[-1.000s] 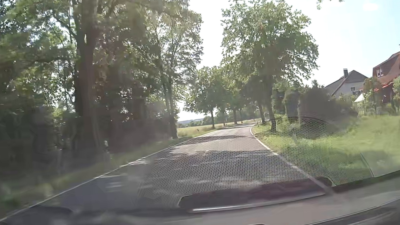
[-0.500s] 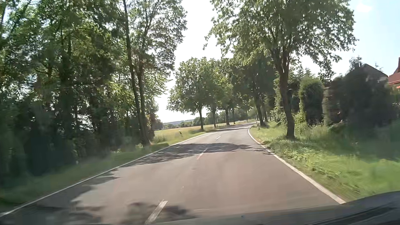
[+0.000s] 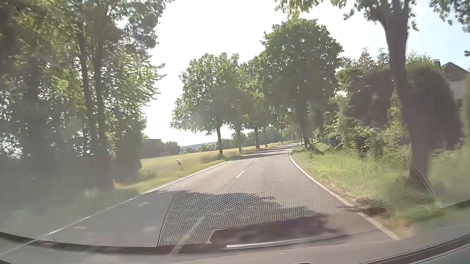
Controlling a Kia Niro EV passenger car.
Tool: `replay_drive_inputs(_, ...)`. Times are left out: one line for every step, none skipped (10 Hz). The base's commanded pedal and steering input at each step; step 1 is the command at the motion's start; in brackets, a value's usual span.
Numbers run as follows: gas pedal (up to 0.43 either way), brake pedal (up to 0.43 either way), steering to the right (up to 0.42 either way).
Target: Follow the waypoints while adhering to traffic rules and regulations
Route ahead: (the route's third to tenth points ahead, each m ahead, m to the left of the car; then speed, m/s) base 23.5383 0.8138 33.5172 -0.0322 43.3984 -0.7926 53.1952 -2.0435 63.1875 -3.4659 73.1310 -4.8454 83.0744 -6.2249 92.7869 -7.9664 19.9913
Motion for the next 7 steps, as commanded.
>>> replay_drive_inputs(0.22,0.006,0.017)
replay_drive_inputs(0.228,0.006,0.017)
replay_drive_inputs(0.228,0.006,0.018)
replay_drive_inputs(0.228,0.006,0.017)
replay_drive_inputs(0.228,0.006,0.017)
replay_drive_inputs(0.228,0.006,0.016)
replay_drive_inputs(0.228,0.006,0.016)
